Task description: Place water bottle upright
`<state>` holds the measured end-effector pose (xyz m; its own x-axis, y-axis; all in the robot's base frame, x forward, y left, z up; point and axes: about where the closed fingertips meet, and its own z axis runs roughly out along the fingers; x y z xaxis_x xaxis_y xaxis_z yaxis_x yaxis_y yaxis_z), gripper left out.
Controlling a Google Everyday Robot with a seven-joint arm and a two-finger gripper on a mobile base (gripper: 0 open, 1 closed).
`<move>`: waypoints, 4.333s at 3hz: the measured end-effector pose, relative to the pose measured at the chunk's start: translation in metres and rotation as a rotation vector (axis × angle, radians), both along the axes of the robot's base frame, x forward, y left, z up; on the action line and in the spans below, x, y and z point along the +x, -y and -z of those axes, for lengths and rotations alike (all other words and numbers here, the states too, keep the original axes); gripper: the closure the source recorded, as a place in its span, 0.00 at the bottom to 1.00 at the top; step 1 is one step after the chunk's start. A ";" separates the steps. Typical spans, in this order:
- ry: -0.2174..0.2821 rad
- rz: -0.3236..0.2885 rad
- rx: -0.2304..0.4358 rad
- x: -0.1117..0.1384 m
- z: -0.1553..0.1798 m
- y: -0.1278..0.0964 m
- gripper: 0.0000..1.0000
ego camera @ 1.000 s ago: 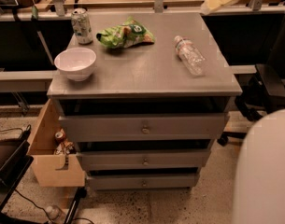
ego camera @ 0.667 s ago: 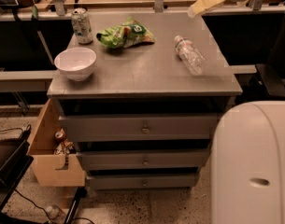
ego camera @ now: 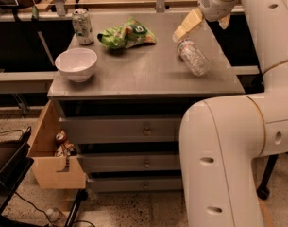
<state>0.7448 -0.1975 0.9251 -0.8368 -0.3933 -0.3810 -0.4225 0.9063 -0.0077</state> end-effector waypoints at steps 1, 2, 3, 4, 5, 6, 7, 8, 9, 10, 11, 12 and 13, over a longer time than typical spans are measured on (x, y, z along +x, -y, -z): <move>-0.046 -0.014 -0.064 -0.001 0.015 0.001 0.00; -0.083 -0.054 -0.103 0.003 0.033 -0.005 0.00; -0.112 -0.089 -0.128 0.006 0.050 -0.009 0.00; -0.140 -0.125 -0.140 0.008 0.066 -0.016 0.00; -0.164 -0.136 -0.155 0.009 0.076 -0.018 0.25; -0.180 -0.126 -0.154 0.008 0.082 -0.018 0.49; -0.147 -0.124 -0.149 0.018 0.084 -0.020 0.73; -0.124 -0.122 -0.146 0.026 0.087 -0.021 0.95; -0.122 -0.122 -0.146 0.027 0.085 -0.022 1.00; -0.122 -0.122 -0.146 0.026 0.085 -0.022 1.00; -0.071 -0.114 -0.147 0.031 0.070 -0.017 1.00; 0.018 -0.105 -0.118 0.032 0.037 -0.003 1.00; 0.142 -0.140 -0.051 0.028 -0.001 0.017 1.00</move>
Offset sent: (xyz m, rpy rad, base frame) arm 0.0885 -0.0603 0.0548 -0.1928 0.4412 0.1238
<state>0.7731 -0.2143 0.9260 -0.7117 -0.5237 -0.4682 -0.5357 0.8358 -0.1205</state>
